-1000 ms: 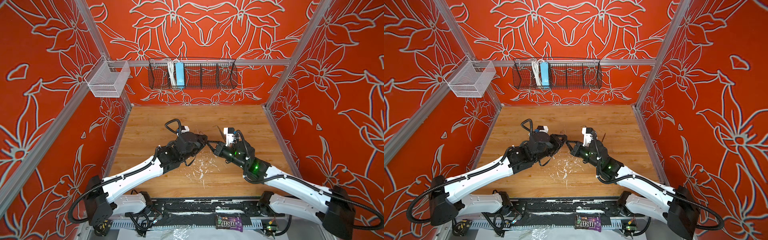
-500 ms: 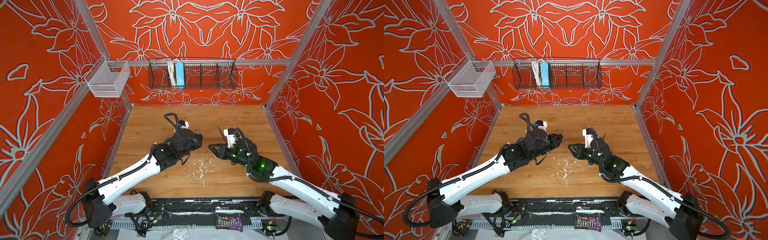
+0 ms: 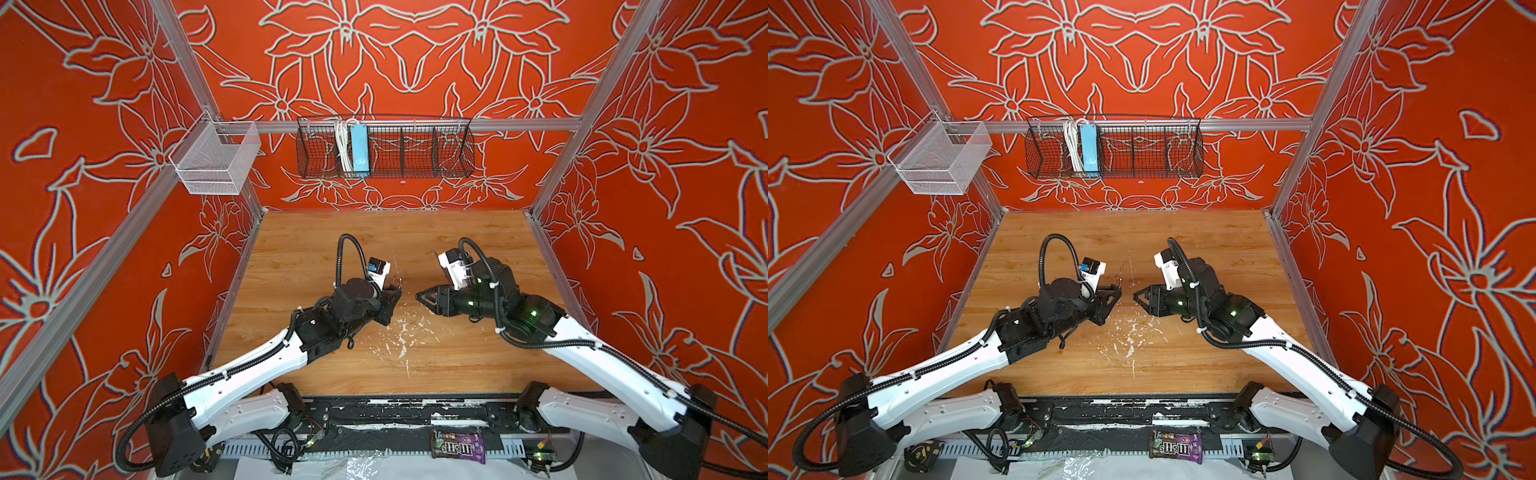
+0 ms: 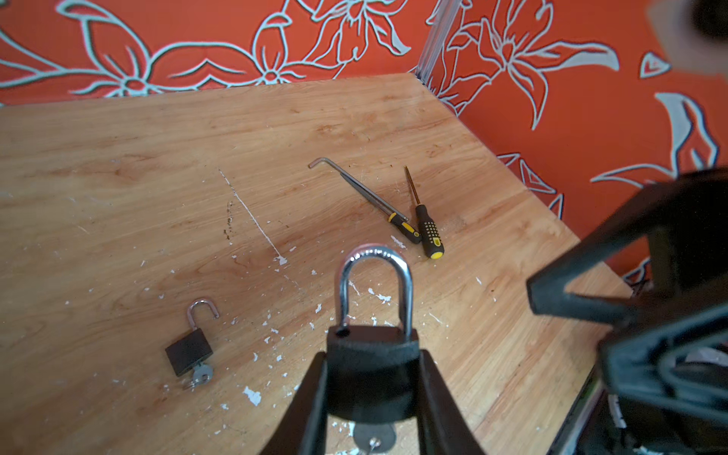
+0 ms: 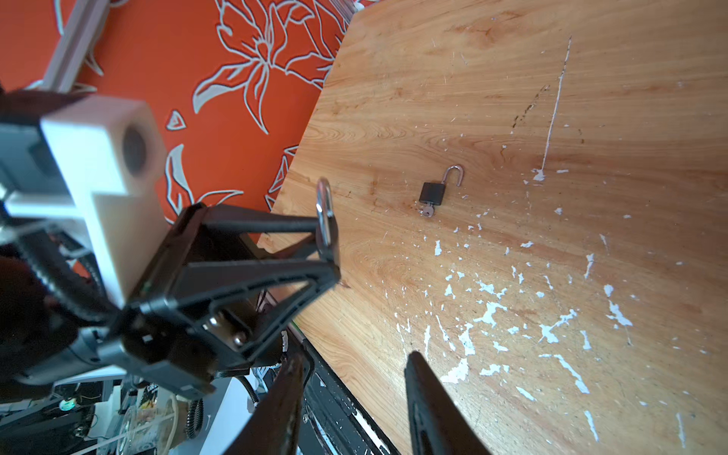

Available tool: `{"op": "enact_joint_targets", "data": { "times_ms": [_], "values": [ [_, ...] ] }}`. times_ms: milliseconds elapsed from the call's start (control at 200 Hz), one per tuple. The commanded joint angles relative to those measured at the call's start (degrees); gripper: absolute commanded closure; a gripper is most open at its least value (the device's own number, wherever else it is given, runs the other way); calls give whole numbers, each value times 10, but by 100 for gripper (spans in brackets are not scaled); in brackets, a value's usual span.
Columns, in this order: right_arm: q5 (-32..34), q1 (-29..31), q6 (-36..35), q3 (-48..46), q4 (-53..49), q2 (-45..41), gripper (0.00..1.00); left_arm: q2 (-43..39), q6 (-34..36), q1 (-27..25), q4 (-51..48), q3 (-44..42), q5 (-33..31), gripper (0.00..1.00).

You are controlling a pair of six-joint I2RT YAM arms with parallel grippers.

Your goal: Unlock with the key

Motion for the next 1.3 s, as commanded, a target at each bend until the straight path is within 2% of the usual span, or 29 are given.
{"op": "enact_joint_targets", "data": {
  "times_ms": [0, 120, 535, 1131, 1296],
  "values": [
    [3, -4, -49, 47, -63, 29, 56, -15, 69, 2, 87, -30, 14, 100],
    [1, -4, -68, 89, -77, 64, 55, -17, 89, 2, 110, -45, 36, 100],
    [33, -4, -124, 215, -140, 183, 53, -3, 105, 2, 118, -52, 31, 100],
    [98, -6, -163, 298, -214, 267, 52, -2, 105, 2, 121, -56, 22, 100],
    [94, -9, -176, 308, -226, 281, 52, -1, 105, 3, 125, -55, 27, 100]
  ]
}}
